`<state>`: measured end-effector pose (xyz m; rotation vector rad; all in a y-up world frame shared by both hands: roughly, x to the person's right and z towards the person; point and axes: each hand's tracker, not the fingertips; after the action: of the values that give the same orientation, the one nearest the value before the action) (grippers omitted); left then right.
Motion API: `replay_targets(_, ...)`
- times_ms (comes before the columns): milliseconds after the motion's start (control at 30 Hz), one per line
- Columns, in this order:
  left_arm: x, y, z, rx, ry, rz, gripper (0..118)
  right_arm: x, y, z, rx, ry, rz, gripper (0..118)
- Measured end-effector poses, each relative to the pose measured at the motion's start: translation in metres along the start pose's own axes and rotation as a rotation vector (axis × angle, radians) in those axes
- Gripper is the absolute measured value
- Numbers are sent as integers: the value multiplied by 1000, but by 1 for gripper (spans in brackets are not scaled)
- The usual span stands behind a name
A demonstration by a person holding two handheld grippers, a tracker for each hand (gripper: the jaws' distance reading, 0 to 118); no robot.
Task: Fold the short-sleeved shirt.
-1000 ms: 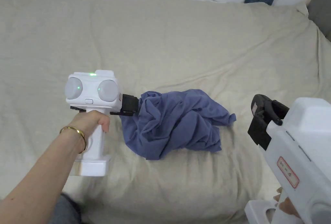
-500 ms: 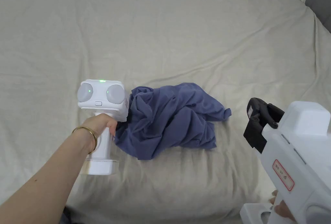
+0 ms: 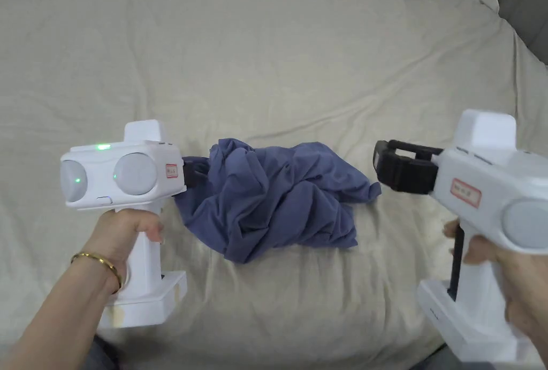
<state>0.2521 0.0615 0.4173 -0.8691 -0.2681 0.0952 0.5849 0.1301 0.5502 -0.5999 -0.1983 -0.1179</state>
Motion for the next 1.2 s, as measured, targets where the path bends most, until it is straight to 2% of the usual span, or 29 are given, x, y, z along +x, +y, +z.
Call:
replay_targets(33,-2,-3,1,0,3,6,3,-4,7,-10,-36,-25,2,118)
replay_targets(133,-4,-10,-2,-3,16,11,3,-6,20,-59,-206,-10,-10,118)
replay_targets(333,-6,-15,-11,-30,25,21,3,0,5,-157,-477,-103,-29,117)
replay_targets(467,-9,-16,-24,-46,29,22,3,-1,-12,-188,-546,-95,-58,103)
replay_targets(533,-11,-16,-27,-51,32,25,3,-1,-18,-195,-568,-91,-59,86)
replay_targets(567,-13,-16,-29,-55,33,31,3,-2,-22,-199,-586,-86,-58,68)
replay_targets(600,-15,-15,-31,-59,34,40,3,-1,-23,-198,-589,-89,-67,31)
replay_targets(633,-16,-16,-31,-60,35,48,3,1,-22,-195,-586,-92,-84,7)
replay_targets(667,-18,-15,-31,-59,33,60,3,3,-19,-189,-555,-76,-131,7)
replay_targets(800,-24,-8,-21,-8,23,110,3,17,14,-151,-482,5,-97,6)
replay_targets(967,-28,27,18,98,-1,131,3,43,78,-64,-282,132,-169,6)
replay_targets(1100,-33,68,74,234,-71,187,3,62,130,26,-69,123,-113,6)
replay_targets(1200,-32,101,122,352,-66,148,3,84,164,87,52,101,-132,6)
